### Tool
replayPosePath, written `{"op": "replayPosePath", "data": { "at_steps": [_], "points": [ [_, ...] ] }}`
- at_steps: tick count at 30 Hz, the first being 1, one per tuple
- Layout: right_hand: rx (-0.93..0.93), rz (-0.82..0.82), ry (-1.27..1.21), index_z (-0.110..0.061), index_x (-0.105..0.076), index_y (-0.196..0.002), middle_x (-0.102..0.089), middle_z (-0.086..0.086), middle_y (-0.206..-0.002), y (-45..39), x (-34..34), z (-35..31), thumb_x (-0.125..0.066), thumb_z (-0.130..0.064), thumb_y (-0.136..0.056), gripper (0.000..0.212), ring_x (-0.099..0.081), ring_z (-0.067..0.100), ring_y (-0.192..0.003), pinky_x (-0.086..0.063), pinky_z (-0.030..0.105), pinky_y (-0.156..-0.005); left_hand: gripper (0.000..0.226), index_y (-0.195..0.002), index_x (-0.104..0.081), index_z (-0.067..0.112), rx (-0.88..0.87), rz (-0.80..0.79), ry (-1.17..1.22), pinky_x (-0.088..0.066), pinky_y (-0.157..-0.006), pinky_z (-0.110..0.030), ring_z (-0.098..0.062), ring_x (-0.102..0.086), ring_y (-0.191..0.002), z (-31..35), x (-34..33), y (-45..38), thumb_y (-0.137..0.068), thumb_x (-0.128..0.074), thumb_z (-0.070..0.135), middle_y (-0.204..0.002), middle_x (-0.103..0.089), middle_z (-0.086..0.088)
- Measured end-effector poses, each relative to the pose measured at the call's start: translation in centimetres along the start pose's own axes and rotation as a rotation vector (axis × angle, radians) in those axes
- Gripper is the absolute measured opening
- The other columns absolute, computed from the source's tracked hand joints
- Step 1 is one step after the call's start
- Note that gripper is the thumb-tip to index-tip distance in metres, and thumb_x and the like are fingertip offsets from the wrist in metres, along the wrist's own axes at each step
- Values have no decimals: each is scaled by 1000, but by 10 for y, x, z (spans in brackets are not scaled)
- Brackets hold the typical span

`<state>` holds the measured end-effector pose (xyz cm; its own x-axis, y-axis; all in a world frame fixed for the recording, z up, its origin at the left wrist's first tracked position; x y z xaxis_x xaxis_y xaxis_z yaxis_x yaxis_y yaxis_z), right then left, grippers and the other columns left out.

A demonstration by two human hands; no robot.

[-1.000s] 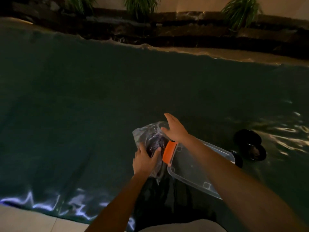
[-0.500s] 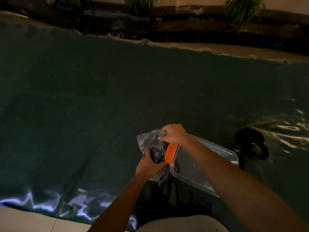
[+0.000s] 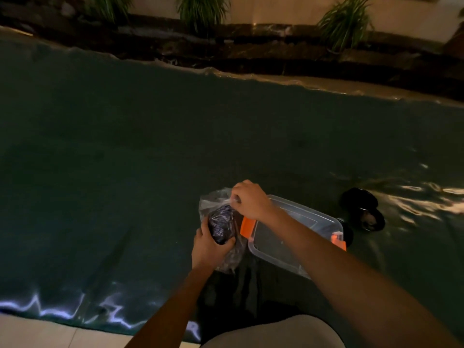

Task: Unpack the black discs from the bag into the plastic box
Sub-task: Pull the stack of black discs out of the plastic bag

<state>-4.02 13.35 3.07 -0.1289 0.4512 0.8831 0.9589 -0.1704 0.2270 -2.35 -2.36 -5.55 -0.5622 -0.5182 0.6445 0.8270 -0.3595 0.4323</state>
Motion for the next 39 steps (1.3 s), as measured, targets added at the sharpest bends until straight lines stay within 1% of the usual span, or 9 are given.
{"op": "replayPosePath", "data": {
  "at_steps": [8,12,18,20,23,27,30,34,39],
  "points": [
    [99,178,-144,-12,-58,-75,-62,5,-76,41,18,-28,-58,-20,-82,11,-55,19,-76,-40,29,-73,103,-142,-21,19,-92,132,47,-43,-100,-49,-32,-44,-129,-4,40,12,-62,-78,49,-141,-42,-13],
    [108,193,-168,-17,-54,-76,-59,-3,-71,66,24,-34,-55,-20,-83,9,-55,13,-70,-38,26,-82,102,-141,-21,21,-177,159,28,-45,-99,-50,-31,-45,-127,2,49,27,-61,-79,48,-139,-44,-12],
    [150,280,-86,-22,-51,-79,-51,-8,-73,96,44,-32,-55,-22,-87,9,-46,9,-62,-33,24,-65,103,-141,-23,22,-215,206,57,-43,-102,-47,-30,-44,-128,14,50,47,-59,-79,47,-141,-43,-11],
    [135,233,-104,-19,-51,-85,-53,-6,-73,103,46,-28,-52,-20,-90,5,-49,12,-60,-36,27,-57,102,-141,-24,22,-214,228,67,-42,-101,-45,-29,-44,-128,18,49,52,-59,-80,46,-141,-43,-11],
    [126,94,-114,-16,-54,-101,-62,2,-81,111,40,-24,-47,-18,-93,11,-56,15,-66,-44,29,-58,101,-139,-25,23,-235,245,84,-42,-99,-43,-29,-46,-127,26,47,62,-57,-79,47,-140,-45,-11],
    [143,-95,-219,-20,-58,-101,-50,-11,-71,131,34,-19,-50,-19,-90,14,-48,1,-60,-34,20,-53,99,-138,-26,26,-264,227,96,-39,-94,-32,-25,-47,-125,33,38,75,-56,-75,50,-137,-46,-7],
    [123,-97,-404,-21,-64,-102,-60,-12,-79,140,47,-10,-57,-26,-88,17,-54,-5,-70,-40,15,-60,99,-138,-26,27,-282,214,107,-37,-95,-29,-23,-47,-125,34,32,88,-57,-77,47,-138,-46,-6],
    [31,364,-623,-18,-67,-97,-65,-8,-88,144,92,16,-57,-14,-88,14,-59,-4,-78,-45,6,-69,98,-138,-25,29,-315,204,119,-37,-97,-30,-21,-46,-126,40,27,106,-57,-77,49,-140,-44,-5],
    [-18,202,-668,-16,-66,-106,-65,-7,-98,136,68,19,-63,-14,-85,22,-62,7,-91,-47,18,-82,98,-137,-21,38,-350,190,82,-41,-97,-33,-12,-45,-121,56,21,123,-56,-74,55,-139,-44,1]
  ]
}}
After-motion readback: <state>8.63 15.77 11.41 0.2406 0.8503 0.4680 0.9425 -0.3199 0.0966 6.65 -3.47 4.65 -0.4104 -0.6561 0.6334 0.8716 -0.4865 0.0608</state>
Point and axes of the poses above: each hand's wrist, its own y-axis away from the middle knuckle, its own x-axis out of the back of the hand, z = x × y, the point moved 8 cm from there along -y, towards the middle knuckle
